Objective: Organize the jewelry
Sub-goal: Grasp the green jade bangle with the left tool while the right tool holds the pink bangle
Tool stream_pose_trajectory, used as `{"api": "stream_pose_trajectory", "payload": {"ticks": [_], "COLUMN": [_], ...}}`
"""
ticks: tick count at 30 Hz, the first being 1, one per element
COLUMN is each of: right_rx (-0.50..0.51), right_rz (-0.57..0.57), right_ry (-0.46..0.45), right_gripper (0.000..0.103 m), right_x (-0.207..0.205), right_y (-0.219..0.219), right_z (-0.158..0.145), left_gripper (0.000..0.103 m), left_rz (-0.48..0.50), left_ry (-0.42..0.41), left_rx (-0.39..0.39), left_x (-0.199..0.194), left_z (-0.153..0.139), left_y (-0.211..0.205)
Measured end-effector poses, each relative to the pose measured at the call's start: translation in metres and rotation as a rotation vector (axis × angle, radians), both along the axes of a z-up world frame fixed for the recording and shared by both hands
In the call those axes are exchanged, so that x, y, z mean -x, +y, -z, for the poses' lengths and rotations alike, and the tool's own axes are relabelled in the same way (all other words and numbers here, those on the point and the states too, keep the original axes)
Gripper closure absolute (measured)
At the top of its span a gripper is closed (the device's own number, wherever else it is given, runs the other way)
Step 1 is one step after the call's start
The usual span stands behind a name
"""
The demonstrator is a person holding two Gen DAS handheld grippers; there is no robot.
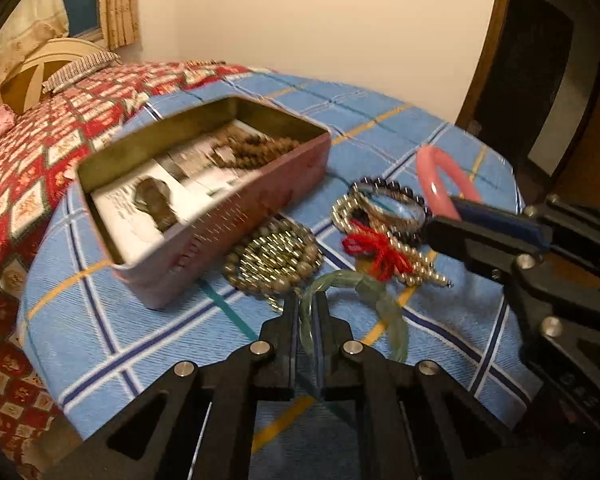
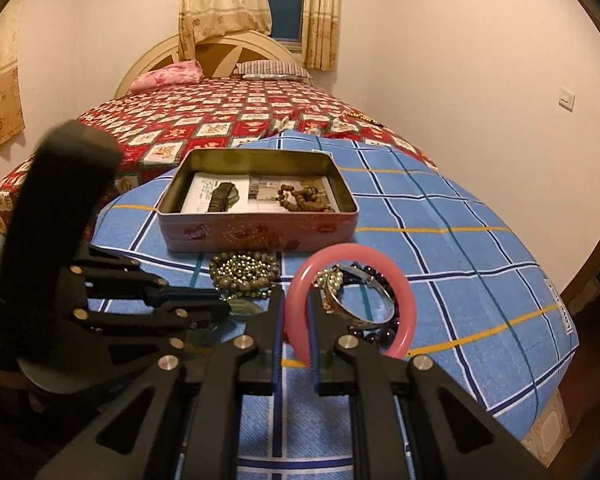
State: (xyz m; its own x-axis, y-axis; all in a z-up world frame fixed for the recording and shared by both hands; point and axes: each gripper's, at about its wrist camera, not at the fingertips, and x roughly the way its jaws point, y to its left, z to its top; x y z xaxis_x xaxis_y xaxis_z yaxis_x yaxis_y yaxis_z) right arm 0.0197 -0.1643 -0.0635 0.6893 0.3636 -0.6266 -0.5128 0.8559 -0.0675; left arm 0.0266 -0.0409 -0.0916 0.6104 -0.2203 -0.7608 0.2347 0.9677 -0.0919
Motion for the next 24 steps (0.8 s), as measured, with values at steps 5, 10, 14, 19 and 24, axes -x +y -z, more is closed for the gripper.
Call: {"api": "stream_pose_trajectory", "payload": {"ticks": [5,10,14,19,24], "right_rx": [-0.003,-0.002,-0.009,-0.026,-0.029], "right_rz": [-0.011,-0.031,-0.045,-0.075,-0.101], "right_ry": [-0.019,-0.039,-0.045,-0.045,-0.03], "right_gripper": [0.09,0.09,0.09,0.09,0.09], "right_x": [-0.003,-0.011,-0.021,-0.039,-0.062], "right_y": [0.005,0.016,0.021,0.031,0.044], "right_z": [-0.007,-0.014,-0.019,-0.027,-0.03], "left_gripper": [0.097,0.097,0.097,0.098,0.098], "left_rz": [-0.035,-0.076,-0.117,-0.191,-0.237], "left_ry": [-0.068,-0.113,-0.144,-0.186,-0.211], "left_rx": [0.001,0.014,0.014,0.003,-0.011], "left_x": [0.004,0.001,-0.007,-0.021,-0.039], "left_z": [-0.024,-0.042,-0.052,-0.066,-0.073], "left_y": [0.017,0.037,0.054,0.081,0.098]}}
